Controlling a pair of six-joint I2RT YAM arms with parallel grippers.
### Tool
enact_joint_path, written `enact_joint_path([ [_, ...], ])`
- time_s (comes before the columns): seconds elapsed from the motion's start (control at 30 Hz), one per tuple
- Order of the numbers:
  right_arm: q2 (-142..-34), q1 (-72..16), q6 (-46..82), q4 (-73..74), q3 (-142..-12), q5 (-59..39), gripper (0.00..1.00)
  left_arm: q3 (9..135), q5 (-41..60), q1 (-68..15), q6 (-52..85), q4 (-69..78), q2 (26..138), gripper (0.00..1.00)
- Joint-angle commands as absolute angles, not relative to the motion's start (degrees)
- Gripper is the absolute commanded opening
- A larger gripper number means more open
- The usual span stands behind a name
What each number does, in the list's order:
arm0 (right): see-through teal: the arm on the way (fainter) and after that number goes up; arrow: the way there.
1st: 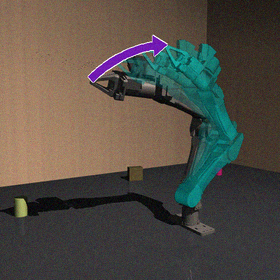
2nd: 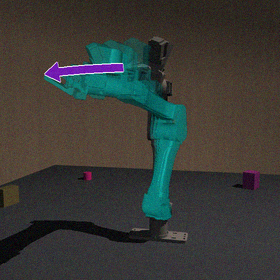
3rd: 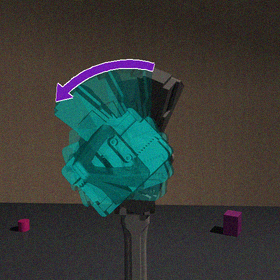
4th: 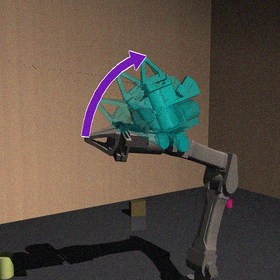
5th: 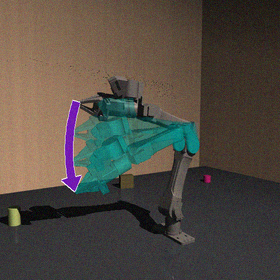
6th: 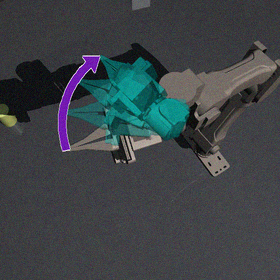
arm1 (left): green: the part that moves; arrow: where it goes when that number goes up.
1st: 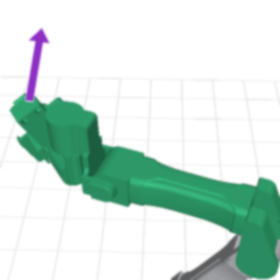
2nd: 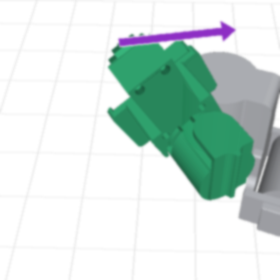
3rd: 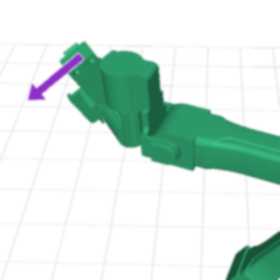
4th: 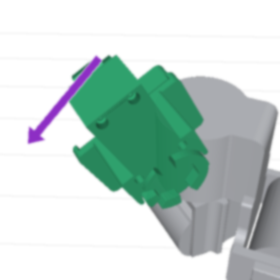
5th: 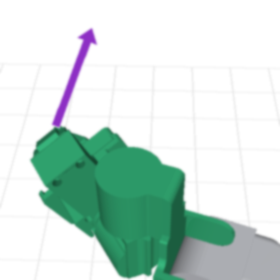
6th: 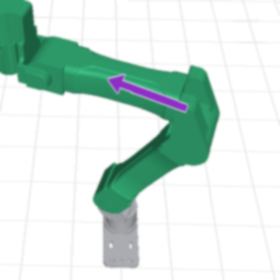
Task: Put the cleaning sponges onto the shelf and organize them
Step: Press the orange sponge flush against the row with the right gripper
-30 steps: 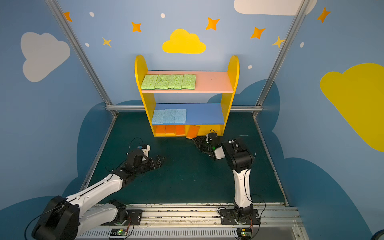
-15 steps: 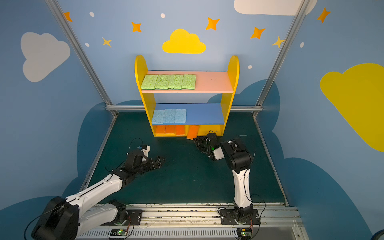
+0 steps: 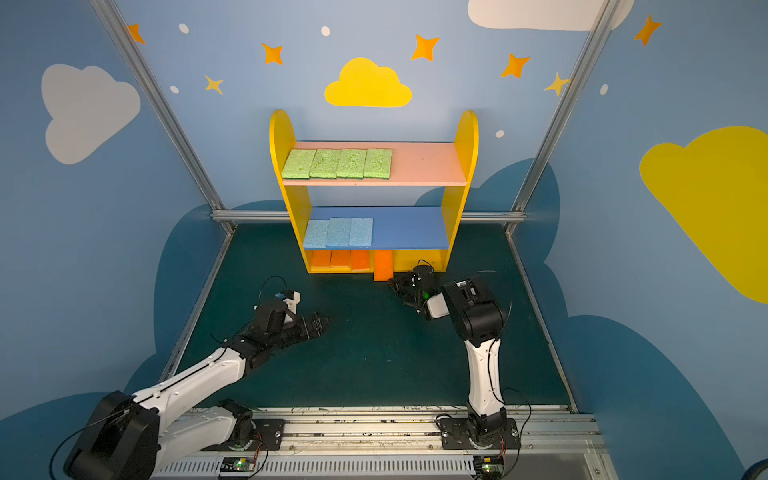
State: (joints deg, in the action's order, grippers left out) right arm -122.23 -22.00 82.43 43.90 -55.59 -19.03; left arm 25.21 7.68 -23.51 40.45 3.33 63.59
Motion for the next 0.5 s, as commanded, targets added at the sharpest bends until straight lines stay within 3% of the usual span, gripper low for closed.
enact_joint_path([
  [0.0, -121.5, -20.83, 80.15, 36.87, -55.55, -18.26, 0.0, 24.52, 7.05, -23.24, 39.95, 2.37, 62.45, 0.99],
  [0.47, -120.32, -18.68, 74.41, 27.57, -63.32, -25.19, 0.0, 24.35, 7.29, -23.23, 40.28, 2.46, 62.06, 0.99],
])
